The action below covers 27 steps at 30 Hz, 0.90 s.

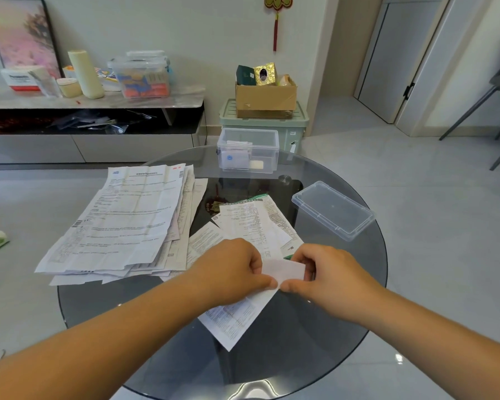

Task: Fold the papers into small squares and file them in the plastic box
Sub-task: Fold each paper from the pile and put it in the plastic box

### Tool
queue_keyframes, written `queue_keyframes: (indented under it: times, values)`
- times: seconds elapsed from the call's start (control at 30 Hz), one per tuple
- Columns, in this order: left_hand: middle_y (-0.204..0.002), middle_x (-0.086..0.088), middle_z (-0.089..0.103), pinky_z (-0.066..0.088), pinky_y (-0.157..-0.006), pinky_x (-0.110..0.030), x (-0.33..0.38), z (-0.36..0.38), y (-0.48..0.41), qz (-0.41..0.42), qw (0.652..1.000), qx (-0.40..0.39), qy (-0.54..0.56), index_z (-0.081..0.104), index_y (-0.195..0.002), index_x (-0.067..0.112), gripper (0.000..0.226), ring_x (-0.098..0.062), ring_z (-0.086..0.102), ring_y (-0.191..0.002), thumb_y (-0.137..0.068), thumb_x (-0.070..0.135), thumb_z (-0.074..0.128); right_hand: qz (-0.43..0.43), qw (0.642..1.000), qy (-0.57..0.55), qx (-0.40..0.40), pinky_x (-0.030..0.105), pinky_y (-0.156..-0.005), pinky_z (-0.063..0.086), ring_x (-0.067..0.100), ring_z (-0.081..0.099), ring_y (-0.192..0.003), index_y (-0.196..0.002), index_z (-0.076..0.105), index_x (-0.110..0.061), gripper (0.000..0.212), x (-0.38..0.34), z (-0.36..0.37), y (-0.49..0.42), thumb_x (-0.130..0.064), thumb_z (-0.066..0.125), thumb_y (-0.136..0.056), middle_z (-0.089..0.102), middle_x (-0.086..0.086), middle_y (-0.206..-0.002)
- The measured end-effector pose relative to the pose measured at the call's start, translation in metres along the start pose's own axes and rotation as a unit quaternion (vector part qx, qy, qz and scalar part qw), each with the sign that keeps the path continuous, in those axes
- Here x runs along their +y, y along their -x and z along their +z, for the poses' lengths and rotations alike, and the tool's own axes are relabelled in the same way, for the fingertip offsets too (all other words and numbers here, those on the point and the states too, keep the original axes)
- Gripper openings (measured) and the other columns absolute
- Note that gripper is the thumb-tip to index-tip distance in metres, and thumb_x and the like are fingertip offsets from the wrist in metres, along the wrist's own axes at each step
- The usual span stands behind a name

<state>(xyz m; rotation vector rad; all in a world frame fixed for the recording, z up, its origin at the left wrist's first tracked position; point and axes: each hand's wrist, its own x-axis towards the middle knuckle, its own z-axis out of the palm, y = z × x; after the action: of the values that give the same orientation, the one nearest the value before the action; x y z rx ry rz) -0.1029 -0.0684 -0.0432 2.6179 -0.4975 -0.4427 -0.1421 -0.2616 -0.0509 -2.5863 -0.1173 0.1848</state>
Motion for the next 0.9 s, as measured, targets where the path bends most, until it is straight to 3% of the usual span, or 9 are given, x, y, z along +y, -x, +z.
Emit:
queue_keyframes:
  times: [0.13, 0.33, 0.63, 0.77, 0.9]
  values:
    - [-0.066, 0.003, 0.063, 0.040, -0.058, -0.019, 0.000, -0.001, -0.010, -0.026, 0.999, -0.025, 0.006, 0.068, -0.068, 0.022, 0.036, -0.013, 0.061, -0.061, -0.083, 0.054, 0.074, 0.015, 1.000, -0.004, -0.016, 0.032, -0.069, 0.053, 0.012, 0.061, -0.076, -0.090, 0.058, -0.034, 0.027, -0.001, -0.007, -0.006, -0.049, 0.077, -0.079, 0.062, -0.010, -0.081]
    - [-0.073, -0.001, 0.070, 0.055, -0.074, -0.023, 0.003, -0.005, -0.015, -0.047, 0.997, -0.054, -0.007, 0.069, -0.073, 0.018, 0.037, -0.014, 0.066, -0.060, -0.084, 0.053, 0.073, 0.039, 0.998, 0.021, -0.041, 0.025, -0.061, 0.042, 0.012, 0.061, -0.076, -0.083, 0.055, -0.031, 0.030, -0.010, -0.014, -0.013, -0.044, 0.081, -0.078, 0.061, -0.010, -0.082]
    - [-0.076, -0.001, 0.074, 0.059, -0.081, -0.026, 0.009, -0.004, -0.019, -0.067, 0.995, -0.068, -0.040, 0.067, -0.073, 0.017, 0.042, -0.017, 0.074, -0.066, -0.085, 0.057, 0.070, 0.076, 0.992, 0.002, -0.100, 0.025, -0.058, 0.042, 0.011, 0.059, -0.072, -0.092, 0.059, -0.026, 0.044, -0.016, -0.025, -0.020, -0.038, 0.092, -0.066, 0.062, -0.011, -0.086]
    - [-0.076, -0.001, 0.075, 0.060, -0.084, -0.030, 0.011, -0.004, -0.018, -0.070, 0.994, -0.067, -0.053, 0.069, -0.082, 0.014, 0.043, -0.017, 0.074, -0.065, -0.084, 0.058, 0.070, 0.091, 0.988, 0.023, -0.119, 0.026, -0.061, 0.043, 0.012, 0.058, -0.075, -0.094, 0.058, -0.024, 0.041, -0.017, -0.031, -0.021, -0.031, 0.091, -0.070, 0.058, -0.013, -0.085]
    - [-0.078, 0.000, 0.075, 0.061, -0.080, -0.031, 0.014, -0.004, -0.013, -0.067, 0.995, -0.047, -0.061, 0.058, -0.091, 0.019, 0.043, -0.017, 0.074, -0.063, -0.083, 0.060, 0.071, 0.101, 0.985, 0.025, -0.135, 0.026, -0.062, 0.044, 0.012, 0.058, -0.076, -0.091, 0.058, -0.026, 0.038, -0.014, -0.036, -0.023, -0.027, 0.090, -0.071, 0.054, -0.016, -0.080]
